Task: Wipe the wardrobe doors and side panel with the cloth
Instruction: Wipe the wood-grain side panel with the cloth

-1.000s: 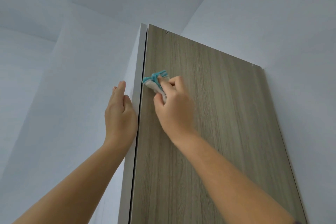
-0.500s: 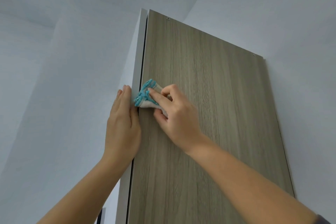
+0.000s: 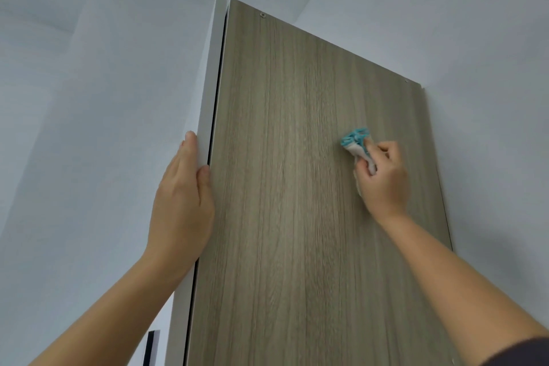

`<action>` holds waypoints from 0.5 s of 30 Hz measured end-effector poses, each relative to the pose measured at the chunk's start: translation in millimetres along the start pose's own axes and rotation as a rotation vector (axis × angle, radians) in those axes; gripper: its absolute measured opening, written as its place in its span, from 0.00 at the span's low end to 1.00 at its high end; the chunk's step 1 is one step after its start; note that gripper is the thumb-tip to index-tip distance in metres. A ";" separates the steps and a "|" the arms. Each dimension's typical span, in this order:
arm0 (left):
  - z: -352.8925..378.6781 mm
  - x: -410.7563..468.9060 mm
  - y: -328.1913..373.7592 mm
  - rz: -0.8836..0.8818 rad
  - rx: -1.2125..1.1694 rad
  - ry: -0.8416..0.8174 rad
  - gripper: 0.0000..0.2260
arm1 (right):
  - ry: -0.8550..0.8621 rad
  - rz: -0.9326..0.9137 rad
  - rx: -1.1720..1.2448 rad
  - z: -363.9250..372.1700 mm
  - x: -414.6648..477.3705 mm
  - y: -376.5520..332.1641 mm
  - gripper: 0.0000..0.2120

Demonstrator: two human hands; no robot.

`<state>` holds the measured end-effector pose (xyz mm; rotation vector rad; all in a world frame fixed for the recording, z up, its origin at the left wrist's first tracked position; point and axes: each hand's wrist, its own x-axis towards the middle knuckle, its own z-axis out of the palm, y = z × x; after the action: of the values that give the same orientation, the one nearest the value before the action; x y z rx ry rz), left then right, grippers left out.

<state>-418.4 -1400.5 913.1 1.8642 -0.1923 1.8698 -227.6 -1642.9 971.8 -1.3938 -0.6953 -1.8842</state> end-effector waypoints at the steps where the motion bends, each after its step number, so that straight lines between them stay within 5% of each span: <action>1: 0.2 -0.1 -0.3 0.003 0.001 0.000 0.23 | 0.010 0.039 -0.008 -0.4 1.4 8.9 0.14; 15: 2.1 0.4 -3.6 0.035 0.053 0.012 0.23 | 0.008 0.323 -0.154 -16.1 8.2 72.6 0.12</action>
<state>-414.9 -1398.1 912.7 1.8955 -0.1741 1.9267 -182.1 -1702.0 976.7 -1.4925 -0.3022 -1.7114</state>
